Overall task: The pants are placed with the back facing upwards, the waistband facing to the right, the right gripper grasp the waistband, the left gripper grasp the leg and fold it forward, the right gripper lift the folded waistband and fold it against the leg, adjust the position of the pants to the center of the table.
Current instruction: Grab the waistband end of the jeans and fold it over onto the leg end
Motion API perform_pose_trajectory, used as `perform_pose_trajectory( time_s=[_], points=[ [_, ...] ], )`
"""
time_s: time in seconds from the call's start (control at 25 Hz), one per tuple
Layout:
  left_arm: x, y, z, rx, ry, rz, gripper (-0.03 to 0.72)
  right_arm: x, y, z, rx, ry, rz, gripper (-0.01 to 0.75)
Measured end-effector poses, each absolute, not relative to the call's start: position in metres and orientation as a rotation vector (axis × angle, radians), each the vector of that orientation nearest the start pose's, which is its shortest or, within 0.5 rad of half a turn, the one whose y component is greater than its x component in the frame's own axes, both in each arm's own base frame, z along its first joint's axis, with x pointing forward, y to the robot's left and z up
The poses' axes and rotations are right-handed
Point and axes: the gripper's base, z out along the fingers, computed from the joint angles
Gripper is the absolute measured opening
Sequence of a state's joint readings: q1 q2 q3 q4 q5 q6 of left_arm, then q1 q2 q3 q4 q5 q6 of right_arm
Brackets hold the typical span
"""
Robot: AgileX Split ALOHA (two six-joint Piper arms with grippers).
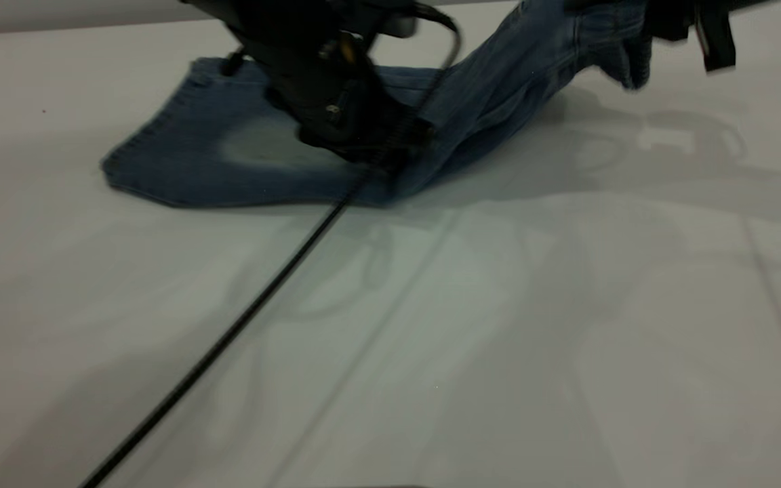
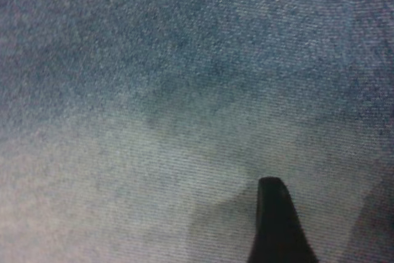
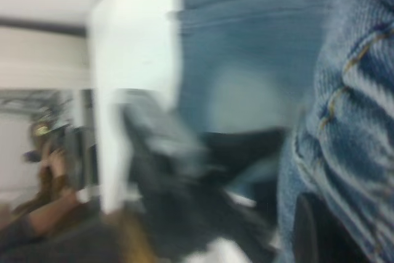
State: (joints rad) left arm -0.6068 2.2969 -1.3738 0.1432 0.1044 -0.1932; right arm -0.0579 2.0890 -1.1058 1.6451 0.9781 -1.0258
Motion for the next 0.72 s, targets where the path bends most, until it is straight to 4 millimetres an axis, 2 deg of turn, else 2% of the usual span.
perform_pose_trajectory(
  time_s=[0.16,0.32,0.44,0.6,0.72],
  points=[
    [0.355,-0.288,0.065,0.759,2.379,-0.307,0.398,0.381,0.057,0.159,0.232,2.273,1.503,0.071],
    [0.349,-0.298,0.067,0.779,2.349,-0.333,0.398,0.374,0.058,0.177,0.119,2.274,1.486,0.071],
    [0.352,-0.289,0.069,0.765,2.399,-0.297,0.396,0.371,0.059,0.183,0.062,2.285,1.465,0.071],
    [0.365,-0.262,0.080,0.702,2.481,-0.227,0.396,0.369,0.059,0.190,0.040,2.274,1.469,0.071],
    [0.372,-0.247,0.076,0.666,2.528,-0.192,0.395,0.369,0.060,0.192,0.047,2.253,1.494,0.071]
  ],
)
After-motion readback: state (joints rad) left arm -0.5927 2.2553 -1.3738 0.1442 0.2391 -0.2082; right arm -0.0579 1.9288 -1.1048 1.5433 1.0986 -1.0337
